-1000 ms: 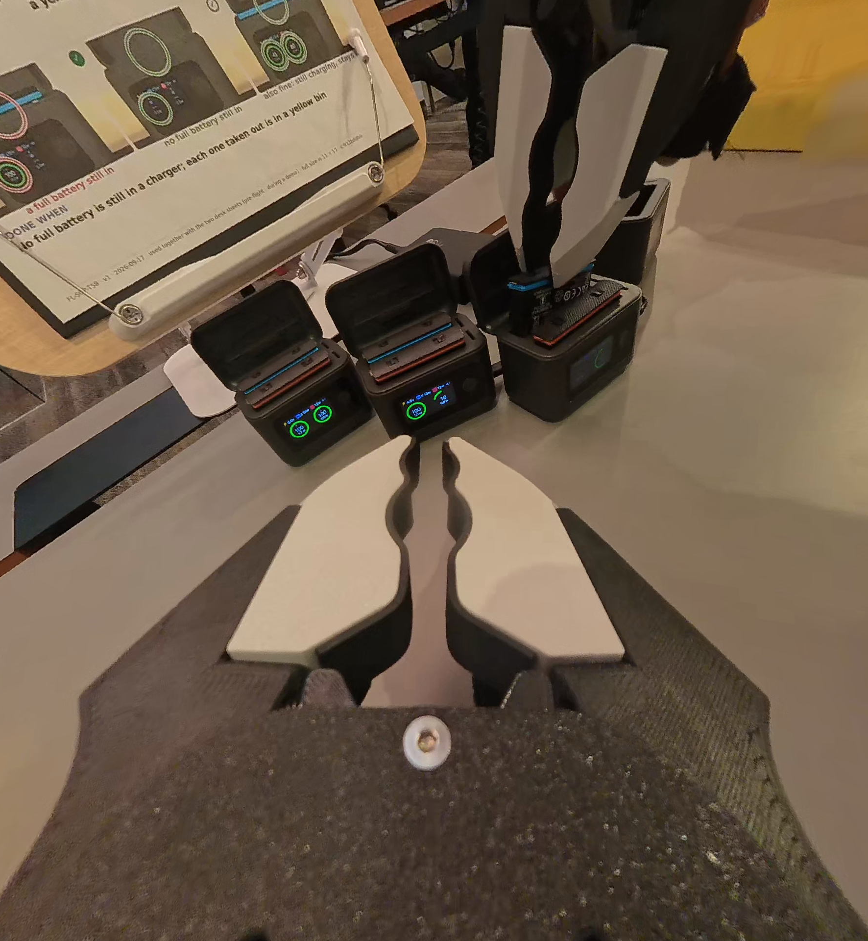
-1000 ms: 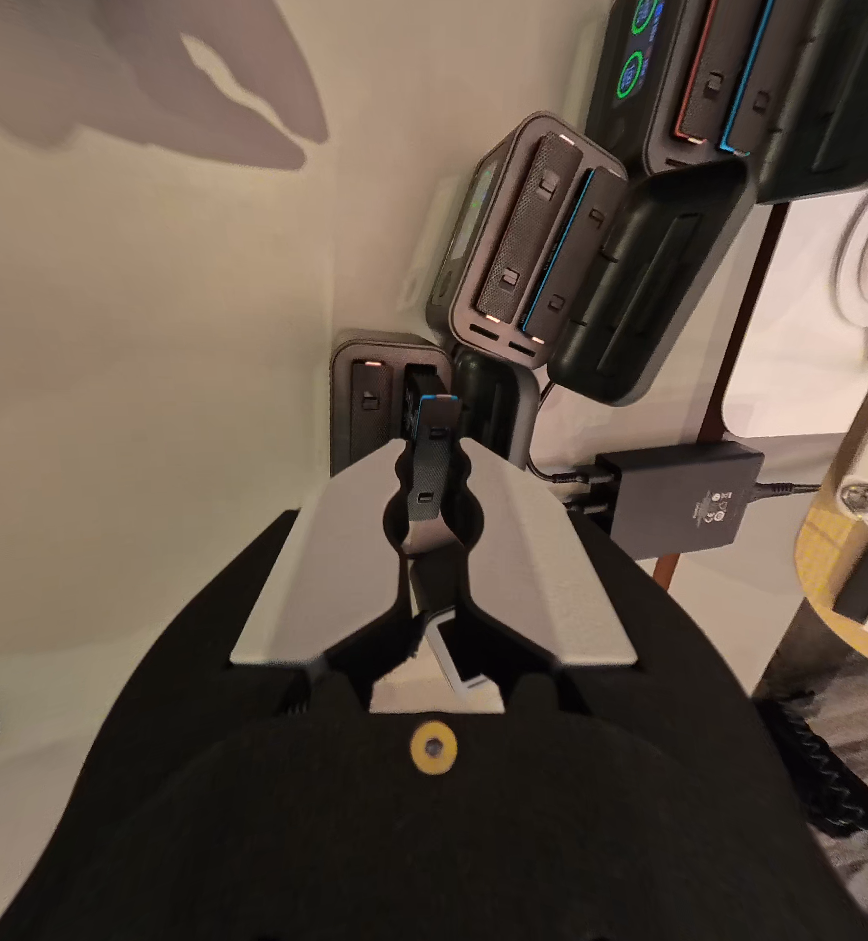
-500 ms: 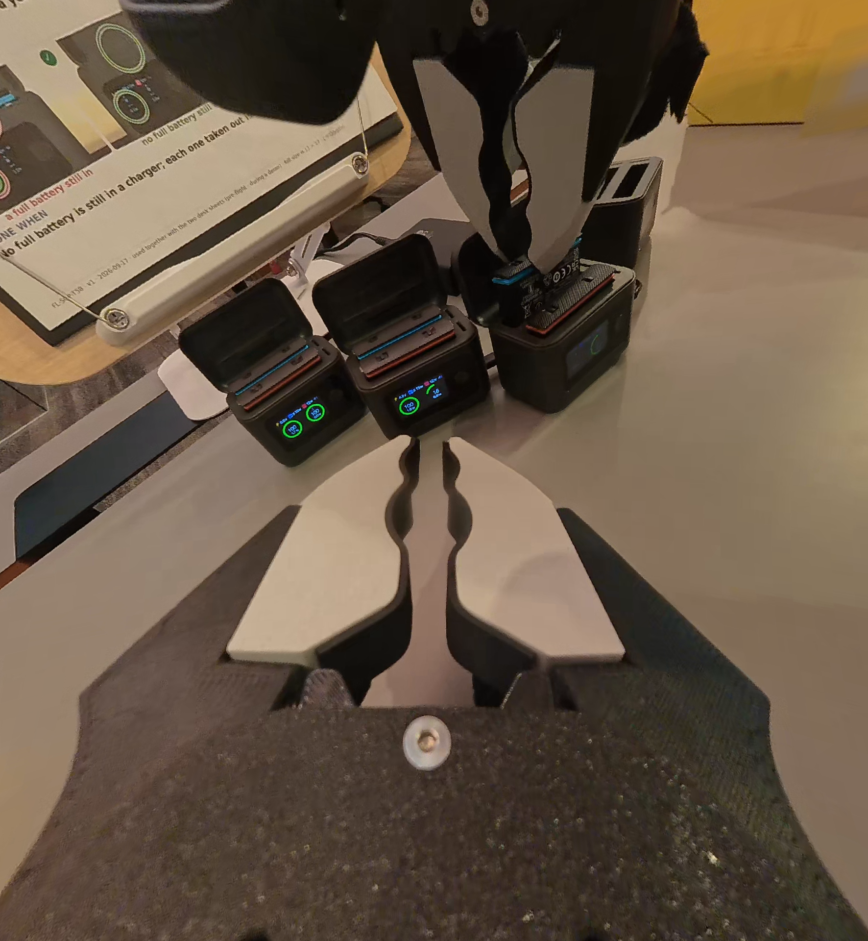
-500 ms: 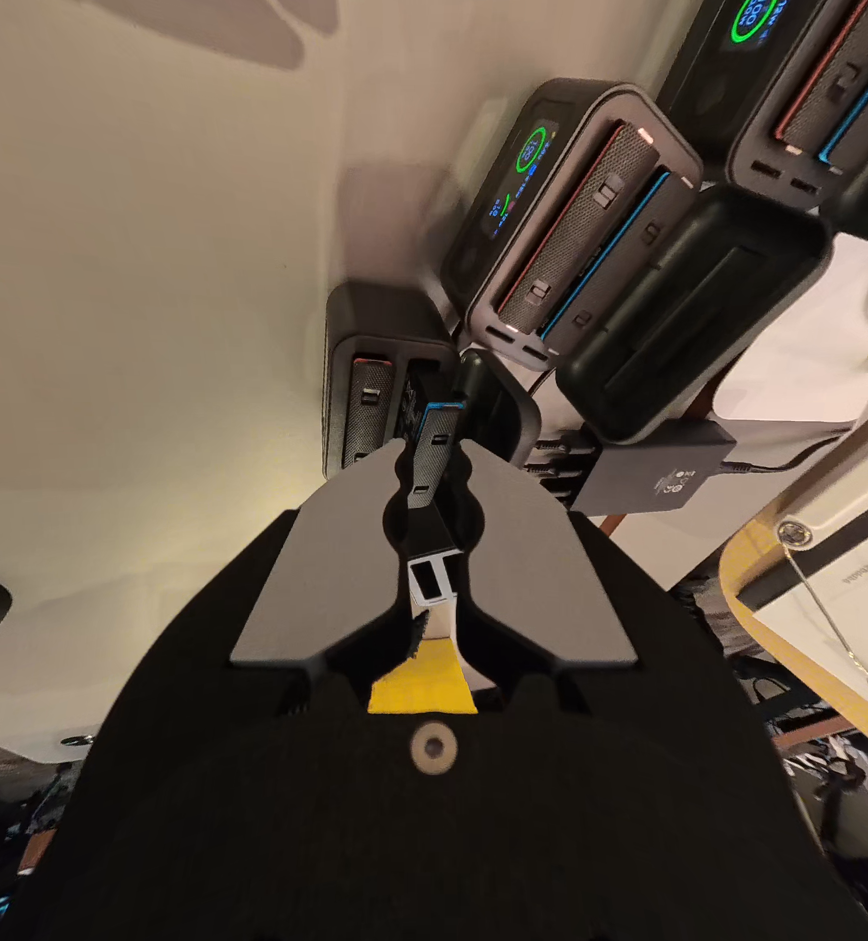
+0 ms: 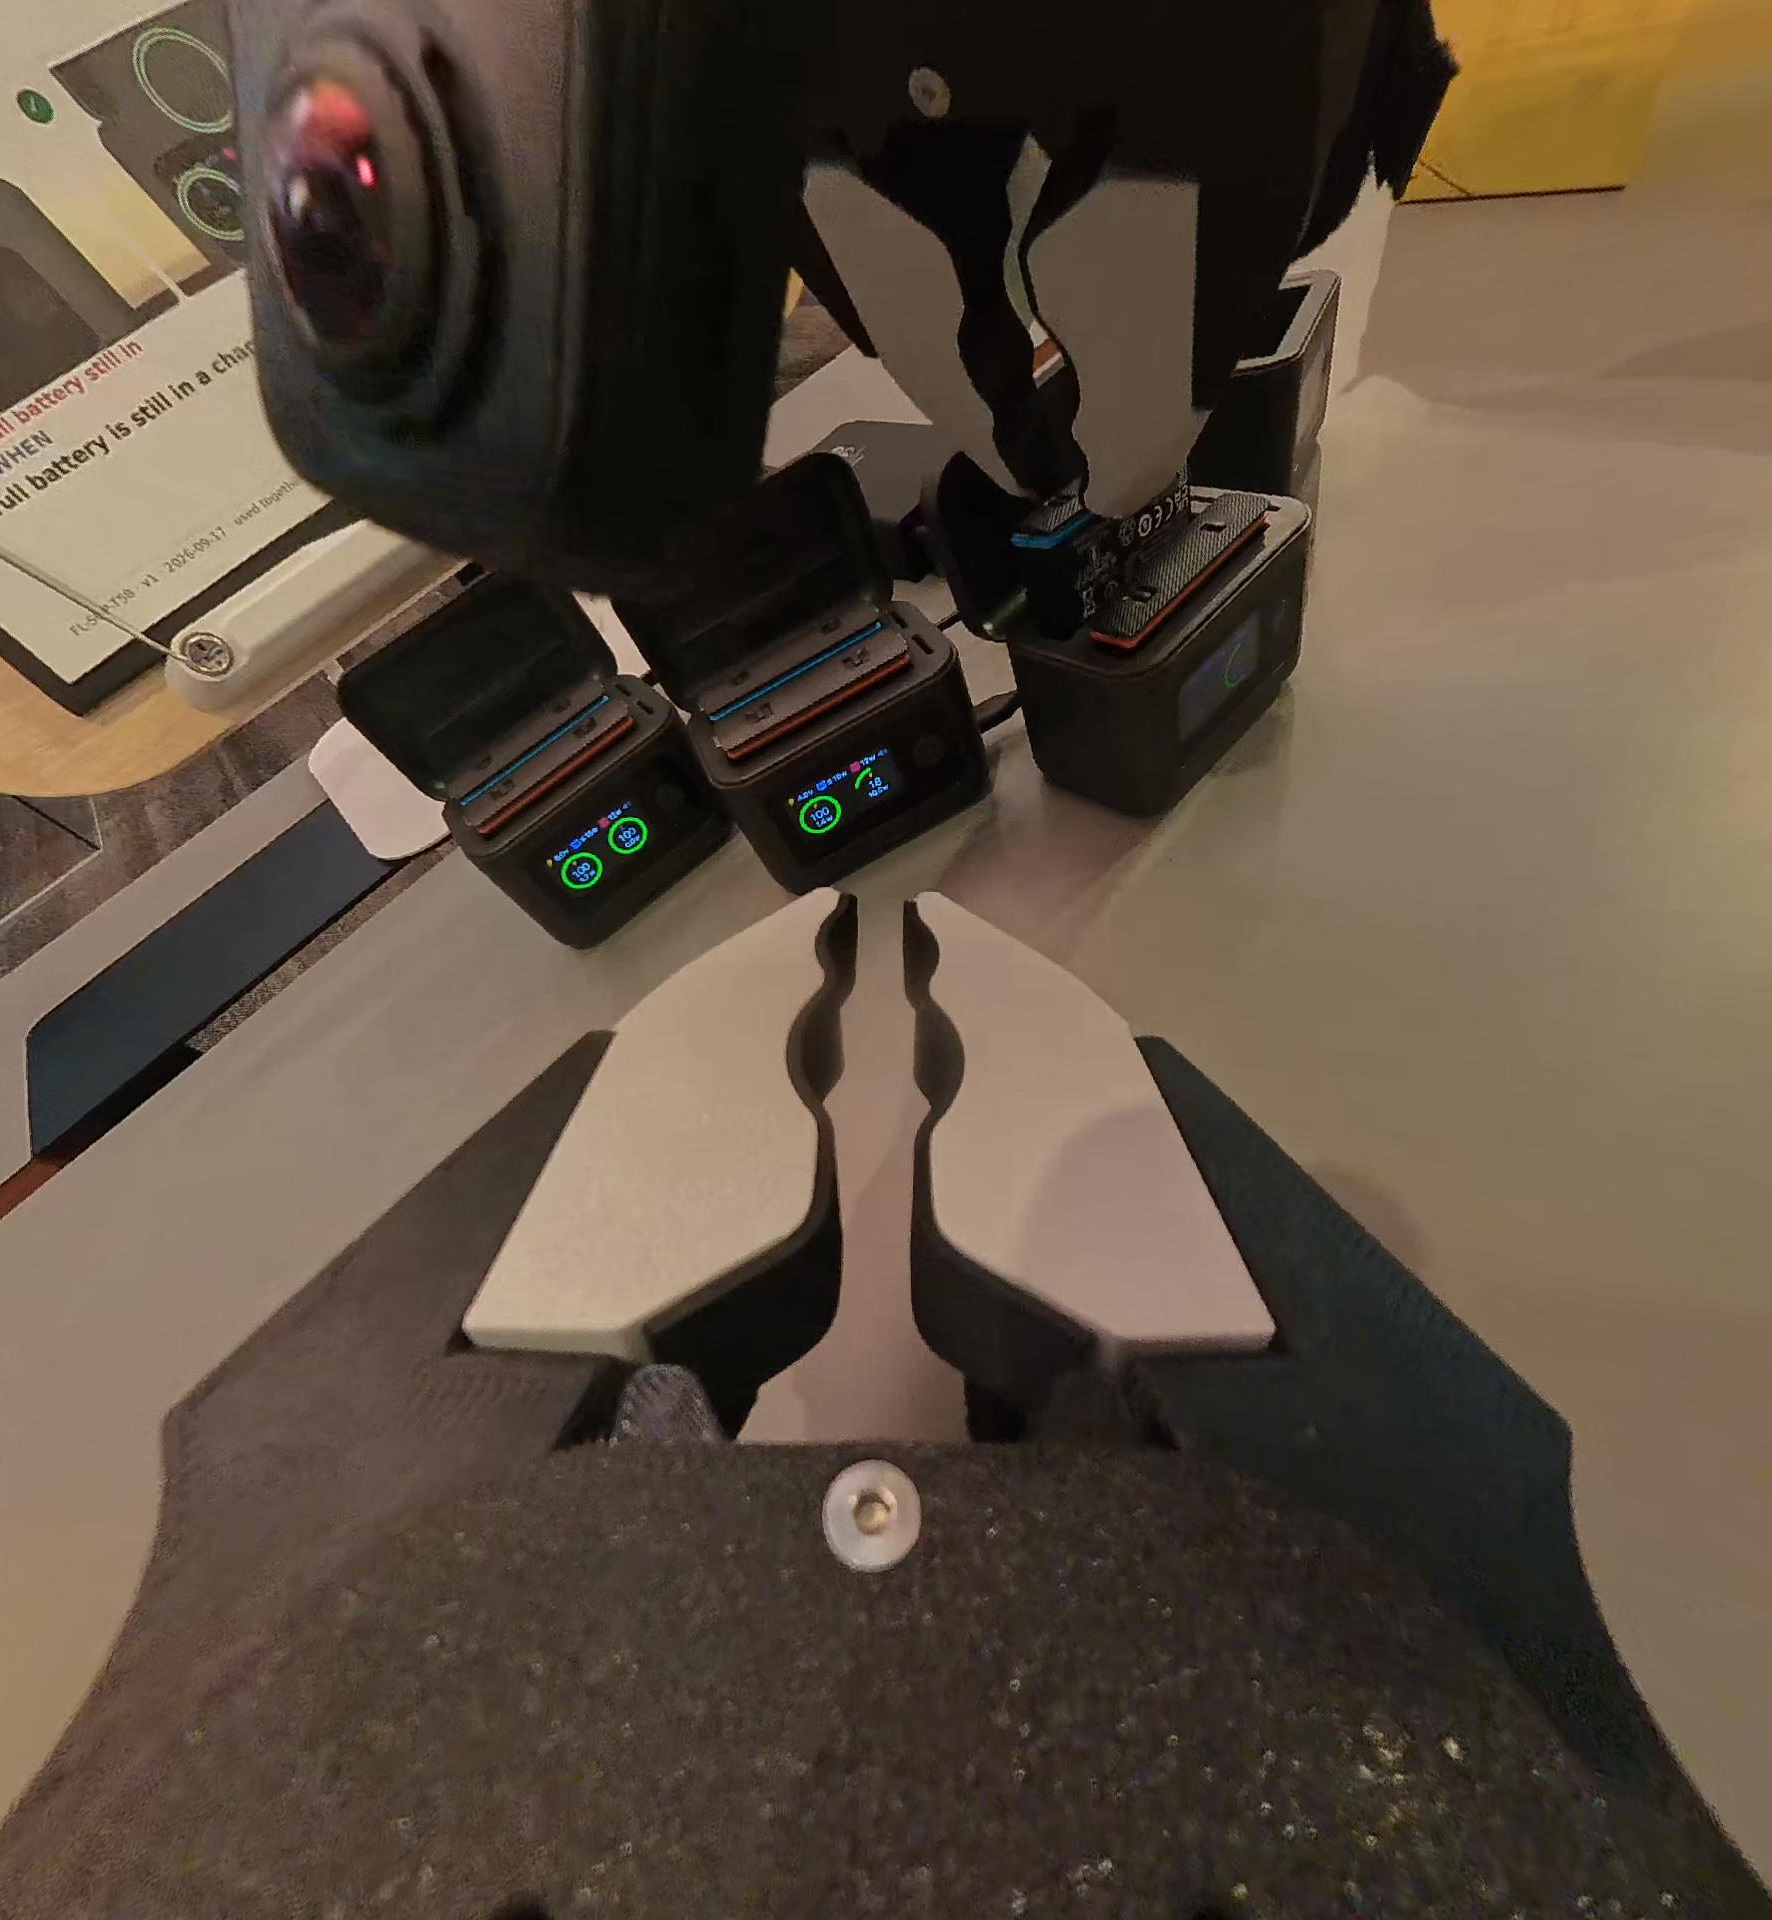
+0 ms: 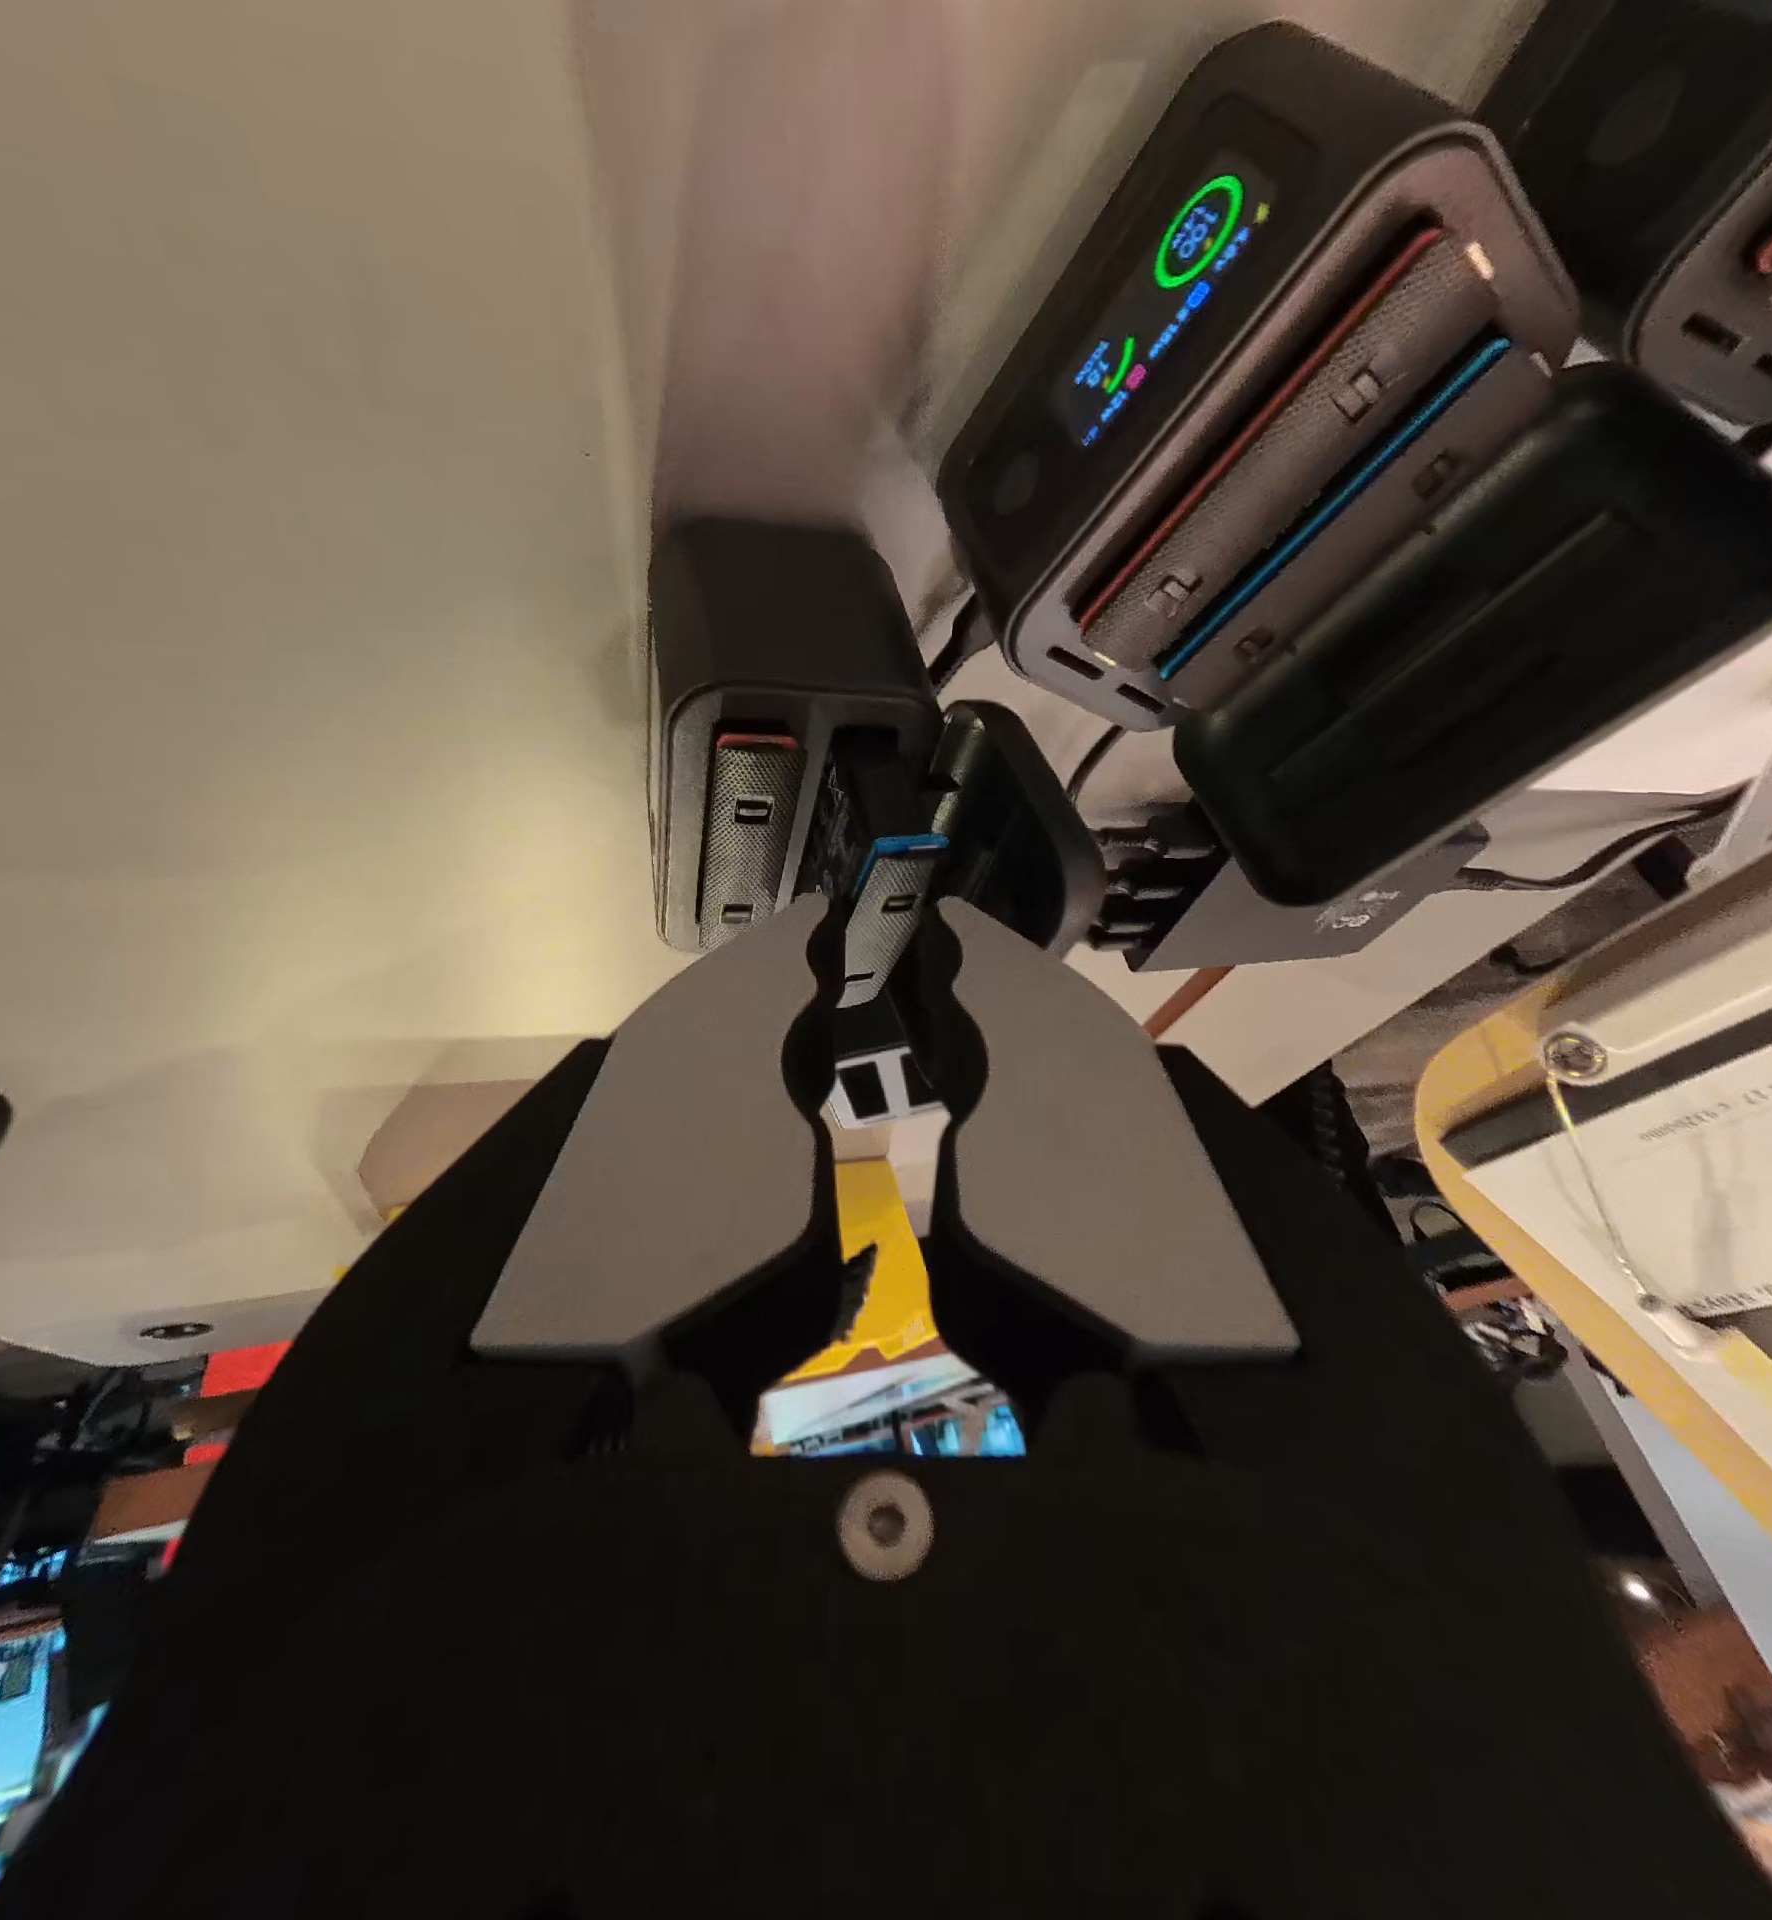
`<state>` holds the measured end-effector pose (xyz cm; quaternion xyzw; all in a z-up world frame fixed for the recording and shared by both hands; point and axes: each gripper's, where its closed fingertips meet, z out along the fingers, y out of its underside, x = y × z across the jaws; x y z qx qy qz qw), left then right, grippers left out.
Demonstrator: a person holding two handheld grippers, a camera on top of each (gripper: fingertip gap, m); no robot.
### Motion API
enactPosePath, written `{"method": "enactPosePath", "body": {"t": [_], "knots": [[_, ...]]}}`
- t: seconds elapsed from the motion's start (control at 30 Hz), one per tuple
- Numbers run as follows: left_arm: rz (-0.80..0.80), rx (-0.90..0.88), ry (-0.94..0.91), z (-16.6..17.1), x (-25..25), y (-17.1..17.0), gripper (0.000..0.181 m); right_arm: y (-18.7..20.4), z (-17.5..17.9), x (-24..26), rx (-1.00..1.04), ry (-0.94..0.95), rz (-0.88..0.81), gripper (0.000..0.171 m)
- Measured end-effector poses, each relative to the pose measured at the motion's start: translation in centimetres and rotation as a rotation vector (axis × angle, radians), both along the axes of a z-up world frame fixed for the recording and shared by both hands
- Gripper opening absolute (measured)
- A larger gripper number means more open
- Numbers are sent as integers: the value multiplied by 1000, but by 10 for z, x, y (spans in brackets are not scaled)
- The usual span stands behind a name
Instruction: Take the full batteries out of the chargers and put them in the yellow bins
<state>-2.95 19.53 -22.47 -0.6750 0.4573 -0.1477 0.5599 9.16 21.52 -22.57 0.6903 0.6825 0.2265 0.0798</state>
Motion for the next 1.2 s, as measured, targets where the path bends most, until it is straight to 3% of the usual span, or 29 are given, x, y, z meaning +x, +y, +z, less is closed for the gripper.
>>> {"method": "enactPosePath", "body": {"t": [0.23, 0.43, 0.8, 1.07, 1.2], "knots": [[-6, 11, 20, -2, 0, 0, 8, -7, 2, -2, -45, 42, -33, 13], [-12, 16, 40, -5, 1, -1, 8, -5, 1, -3, -14, 39, 47, 14], [-32, 21, 66, -10, 3, -4, 8, -8, -2, 7, -65, 128, 29, 28], [-53, 30, 89, -13, 5, -6, 8, -8, -11, 7, -80, 192, 2, 16], [-58, 29, 97, -15, 6, -7, 8, -11, -2, 8, -89, 121, -19, 15]]}}
